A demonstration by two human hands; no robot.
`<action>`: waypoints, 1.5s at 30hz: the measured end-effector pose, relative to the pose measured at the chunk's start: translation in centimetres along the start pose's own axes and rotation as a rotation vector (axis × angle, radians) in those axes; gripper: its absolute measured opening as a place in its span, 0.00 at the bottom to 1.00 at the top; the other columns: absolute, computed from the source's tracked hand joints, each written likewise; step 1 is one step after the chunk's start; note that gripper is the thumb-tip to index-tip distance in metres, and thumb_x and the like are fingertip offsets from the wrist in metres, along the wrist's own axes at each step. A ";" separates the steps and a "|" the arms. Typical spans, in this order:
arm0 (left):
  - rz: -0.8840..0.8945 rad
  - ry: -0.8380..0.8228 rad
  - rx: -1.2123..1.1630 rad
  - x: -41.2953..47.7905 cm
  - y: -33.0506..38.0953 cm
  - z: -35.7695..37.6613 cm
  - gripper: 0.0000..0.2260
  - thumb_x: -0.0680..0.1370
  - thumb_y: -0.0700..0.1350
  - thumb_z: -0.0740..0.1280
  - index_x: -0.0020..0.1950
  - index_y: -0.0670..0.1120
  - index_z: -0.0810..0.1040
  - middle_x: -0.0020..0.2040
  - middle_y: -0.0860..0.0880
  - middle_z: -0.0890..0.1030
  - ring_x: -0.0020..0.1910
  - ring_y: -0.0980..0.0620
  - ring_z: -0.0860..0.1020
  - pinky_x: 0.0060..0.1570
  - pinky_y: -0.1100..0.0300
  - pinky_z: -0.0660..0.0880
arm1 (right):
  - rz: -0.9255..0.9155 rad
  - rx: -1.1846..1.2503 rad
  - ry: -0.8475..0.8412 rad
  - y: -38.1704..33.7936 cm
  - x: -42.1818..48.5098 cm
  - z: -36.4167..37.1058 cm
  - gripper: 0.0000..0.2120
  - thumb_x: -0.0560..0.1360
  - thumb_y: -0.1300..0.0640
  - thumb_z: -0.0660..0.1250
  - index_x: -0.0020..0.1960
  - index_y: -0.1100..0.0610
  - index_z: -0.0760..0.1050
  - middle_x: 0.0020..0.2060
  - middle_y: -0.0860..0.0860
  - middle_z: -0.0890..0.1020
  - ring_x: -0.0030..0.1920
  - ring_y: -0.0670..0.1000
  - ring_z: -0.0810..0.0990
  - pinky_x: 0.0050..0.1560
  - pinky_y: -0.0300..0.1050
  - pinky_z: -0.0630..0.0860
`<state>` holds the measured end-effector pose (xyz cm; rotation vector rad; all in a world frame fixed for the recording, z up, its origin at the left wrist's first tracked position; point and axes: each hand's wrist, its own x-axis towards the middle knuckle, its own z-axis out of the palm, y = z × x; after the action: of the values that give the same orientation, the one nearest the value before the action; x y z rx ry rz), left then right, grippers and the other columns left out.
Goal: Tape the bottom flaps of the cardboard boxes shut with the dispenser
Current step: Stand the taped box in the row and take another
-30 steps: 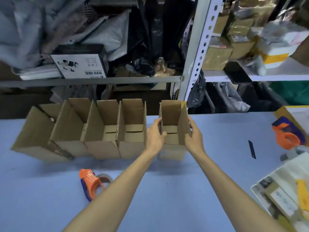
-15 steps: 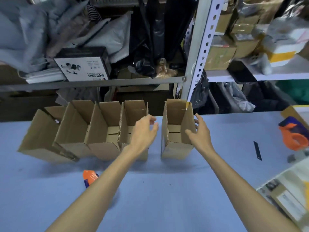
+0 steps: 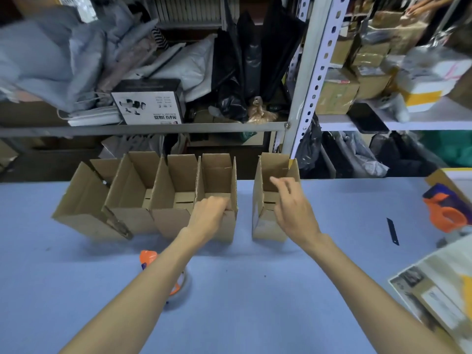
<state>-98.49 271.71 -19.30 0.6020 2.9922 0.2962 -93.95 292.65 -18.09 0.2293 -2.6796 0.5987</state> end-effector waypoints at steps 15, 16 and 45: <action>0.096 0.256 -0.812 -11.1 0.0 -5.7 0.13 0.72 0.48 0.75 0.51 0.48 0.75 0.43 0.56 0.81 0.43 0.59 0.80 0.44 0.68 0.76 | 0.075 0.502 -0.196 -10.8 -4.2 -3.4 0.10 0.66 0.67 0.74 0.43 0.57 0.77 0.38 0.40 0.76 0.47 0.48 0.72 0.46 0.33 0.70; 0.135 0.229 -0.792 -11.8 -1.0 -6.2 0.11 0.73 0.52 0.72 0.50 0.49 0.77 0.44 0.58 0.81 0.45 0.59 0.80 0.46 0.69 0.74 | 0.077 0.500 -0.175 -11.2 -4.0 -4.1 0.11 0.66 0.67 0.74 0.42 0.56 0.77 0.37 0.40 0.75 0.45 0.46 0.73 0.44 0.30 0.69; 0.048 -0.187 -0.720 -16.3 -32.8 -2.6 0.01 0.73 0.39 0.73 0.43 0.44 0.82 0.42 0.50 0.84 0.42 0.60 0.80 0.43 0.66 0.73 | 0.641 0.714 -0.147 -37.4 -5.5 23.3 0.06 0.75 0.54 0.68 0.43 0.55 0.80 0.38 0.46 0.82 0.41 0.41 0.78 0.39 0.31 0.69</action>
<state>-96.07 235.24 -22.86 0.5653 2.4328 1.1685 -87.78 249.38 -25.66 -0.4403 -2.5303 1.7790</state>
